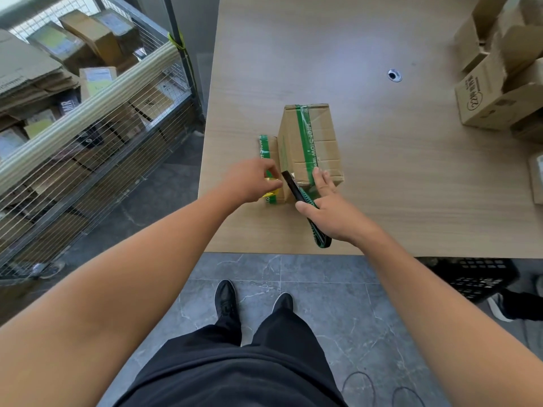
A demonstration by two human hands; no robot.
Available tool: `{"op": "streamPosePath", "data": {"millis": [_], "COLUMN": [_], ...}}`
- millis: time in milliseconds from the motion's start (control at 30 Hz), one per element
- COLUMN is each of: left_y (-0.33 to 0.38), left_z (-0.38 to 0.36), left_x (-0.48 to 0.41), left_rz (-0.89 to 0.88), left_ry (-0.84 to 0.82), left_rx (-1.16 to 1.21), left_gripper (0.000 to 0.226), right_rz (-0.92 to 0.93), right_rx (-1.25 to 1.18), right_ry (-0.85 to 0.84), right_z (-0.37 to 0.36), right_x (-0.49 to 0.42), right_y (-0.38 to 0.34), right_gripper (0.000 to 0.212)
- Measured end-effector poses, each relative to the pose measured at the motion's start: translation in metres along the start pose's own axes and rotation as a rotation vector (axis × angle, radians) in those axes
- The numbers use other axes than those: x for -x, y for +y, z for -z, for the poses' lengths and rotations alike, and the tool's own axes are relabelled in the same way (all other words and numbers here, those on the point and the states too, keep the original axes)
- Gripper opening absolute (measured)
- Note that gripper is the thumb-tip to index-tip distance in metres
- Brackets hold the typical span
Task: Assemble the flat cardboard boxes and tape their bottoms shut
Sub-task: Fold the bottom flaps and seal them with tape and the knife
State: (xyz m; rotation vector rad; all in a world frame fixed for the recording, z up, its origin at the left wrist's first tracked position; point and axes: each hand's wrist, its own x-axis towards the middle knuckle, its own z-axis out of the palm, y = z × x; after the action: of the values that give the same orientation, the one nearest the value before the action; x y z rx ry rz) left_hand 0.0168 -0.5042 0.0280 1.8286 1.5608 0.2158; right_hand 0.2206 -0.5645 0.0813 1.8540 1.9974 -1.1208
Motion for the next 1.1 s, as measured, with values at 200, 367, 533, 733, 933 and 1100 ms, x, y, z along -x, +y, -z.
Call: {"op": "streamPosePath", "data": {"millis": [200, 367, 533, 733, 933, 1100], "left_y": [0.006, 0.016, 0.022, -0.010, 0.000, 0.014], "left_z": [0.004, 0.007, 0.011, 0.043, 0.039, 0.028], "left_x": [0.008, 0.010, 0.019, 0.016, 0.003, -0.018], "left_rz": [0.022, 0.027, -0.037, -0.060, -0.427, -0.726], "left_ry": [0.098, 0.099, 0.185, 0.281, 0.194, 0.183], "left_rx": [0.083, 0.061, -0.043, -0.120, -0.243, -0.381], "left_gripper": [0.011, 0.011, 0.009, 0.014, 0.031, 0.030], "right_rz": [-0.024, -0.055, -0.062, 0.144, 0.222, 0.287], "right_rx": [-0.001, 0.091, 0.208, 0.012, -0.699, -0.921], "right_ry": [-0.026, 0.005, -0.047, -0.030, 0.342, 0.676], "right_z": [0.007, 0.003, 0.002, 0.002, -0.018, -0.036], "right_x": [0.000, -0.003, -0.003, 0.004, 0.006, -0.009], "right_y": [-0.009, -0.016, -0.014, 0.019, 0.037, 0.035], "right_gripper": [0.061, 0.057, 0.058, 0.047, 0.043, 0.053]}}
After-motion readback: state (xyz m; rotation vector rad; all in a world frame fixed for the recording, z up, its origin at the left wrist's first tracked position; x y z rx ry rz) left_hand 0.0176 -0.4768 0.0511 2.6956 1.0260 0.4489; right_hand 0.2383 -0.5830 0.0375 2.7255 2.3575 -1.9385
